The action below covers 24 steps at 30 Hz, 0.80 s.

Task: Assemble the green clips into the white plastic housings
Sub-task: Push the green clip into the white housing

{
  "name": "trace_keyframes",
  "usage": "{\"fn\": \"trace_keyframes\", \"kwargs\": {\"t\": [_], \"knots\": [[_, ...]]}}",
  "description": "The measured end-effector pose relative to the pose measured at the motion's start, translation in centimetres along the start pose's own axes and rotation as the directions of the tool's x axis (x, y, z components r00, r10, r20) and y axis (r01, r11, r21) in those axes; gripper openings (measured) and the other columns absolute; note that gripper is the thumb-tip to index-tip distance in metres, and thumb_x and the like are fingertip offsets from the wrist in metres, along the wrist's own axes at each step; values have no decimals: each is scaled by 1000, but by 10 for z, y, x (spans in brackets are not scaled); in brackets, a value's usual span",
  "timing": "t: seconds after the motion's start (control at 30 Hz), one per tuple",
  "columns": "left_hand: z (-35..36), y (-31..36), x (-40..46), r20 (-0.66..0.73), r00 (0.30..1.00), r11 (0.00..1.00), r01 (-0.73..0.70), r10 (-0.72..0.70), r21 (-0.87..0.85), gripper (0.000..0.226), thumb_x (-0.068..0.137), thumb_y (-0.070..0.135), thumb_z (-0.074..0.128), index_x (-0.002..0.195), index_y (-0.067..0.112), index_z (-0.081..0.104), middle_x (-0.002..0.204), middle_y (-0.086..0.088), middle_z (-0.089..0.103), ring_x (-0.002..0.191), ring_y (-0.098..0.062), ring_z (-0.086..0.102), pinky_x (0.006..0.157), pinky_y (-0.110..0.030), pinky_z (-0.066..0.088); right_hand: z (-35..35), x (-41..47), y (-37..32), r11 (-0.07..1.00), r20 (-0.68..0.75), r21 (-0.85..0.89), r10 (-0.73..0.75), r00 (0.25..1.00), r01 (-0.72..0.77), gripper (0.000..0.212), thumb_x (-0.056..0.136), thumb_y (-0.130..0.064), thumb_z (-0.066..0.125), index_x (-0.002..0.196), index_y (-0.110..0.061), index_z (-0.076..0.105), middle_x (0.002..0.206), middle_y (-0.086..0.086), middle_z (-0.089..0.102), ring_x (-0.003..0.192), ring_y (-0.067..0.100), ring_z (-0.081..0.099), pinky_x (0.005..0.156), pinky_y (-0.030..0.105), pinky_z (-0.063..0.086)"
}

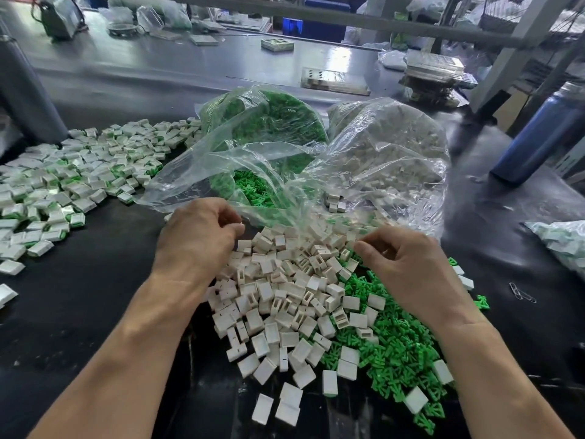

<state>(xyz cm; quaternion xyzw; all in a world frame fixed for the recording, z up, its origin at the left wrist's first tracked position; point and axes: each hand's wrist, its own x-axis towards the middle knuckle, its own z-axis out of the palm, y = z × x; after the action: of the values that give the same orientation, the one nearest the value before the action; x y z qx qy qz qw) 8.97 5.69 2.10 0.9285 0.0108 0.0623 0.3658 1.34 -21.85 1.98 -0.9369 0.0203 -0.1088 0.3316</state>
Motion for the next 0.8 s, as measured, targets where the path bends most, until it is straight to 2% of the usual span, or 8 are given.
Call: {"fn": "trace_keyframes", "kwargs": {"t": [0.1,0.17,0.3,0.43,0.53,0.67,0.8], "knots": [[-4,-7,5,-67,996,996,58,-54,72,7,90,30,80,91,33,74,96,8,73,88,-15,69,82,-37,60,-5,0,3,998,23,-38,53,998,-52,15,94,-49,70,91,-34,73,81,-17,66,72,-3,61,61,13,41],[-5,-8,6,-109,992,993,80,-70,89,9,91,27,79,98,32,76,104,3,74,94,-20,70,86,-43,61,-6,0,4,996,53,-60,76,996,-73,15,93,-49,71,89,-35,72,81,-16,66,72,-2,61,61,17,42],[-3,-6,6,-147,986,986,92,-72,136,11,96,22,74,107,26,73,104,0,74,93,-25,70,86,-45,60,-9,0,7,989,92,-82,132,987,-125,14,92,-48,74,87,-35,72,81,-14,67,73,2,63,63,21,45],[0,1,1,-98,994,969,75,-53,237,2,99,22,68,98,24,68,92,2,69,86,-23,65,78,-41,58,-11,2,12,980,124,-105,180,976,-167,15,91,-47,76,82,-35,73,78,-14,68,69,2,62,61,20,44],[-2,4,-1,-70,996,959,67,-49,274,4,100,26,67,97,24,68,90,4,66,88,-22,63,81,-40,56,-14,3,17,975,116,-112,203,972,-190,16,90,-44,78,78,-34,73,74,-14,68,67,2,62,59,21,43],[-2,6,-6,-64,998,972,28,-13,233,11,99,27,68,88,27,67,80,10,62,82,-20,65,83,-43,59,-18,4,21,974,111,-115,209,972,-196,14,89,-42,81,78,-36,74,78,-15,68,72,2,61,61,20,42],[7,9,-10,64,998,1000,-2,0,29,8,97,26,73,91,32,71,85,16,69,78,-6,68,79,-35,61,-17,3,20,973,132,-106,220,966,-207,9,88,-39,82,83,-39,74,81,-15,69,74,3,63,63,21,46]]}}
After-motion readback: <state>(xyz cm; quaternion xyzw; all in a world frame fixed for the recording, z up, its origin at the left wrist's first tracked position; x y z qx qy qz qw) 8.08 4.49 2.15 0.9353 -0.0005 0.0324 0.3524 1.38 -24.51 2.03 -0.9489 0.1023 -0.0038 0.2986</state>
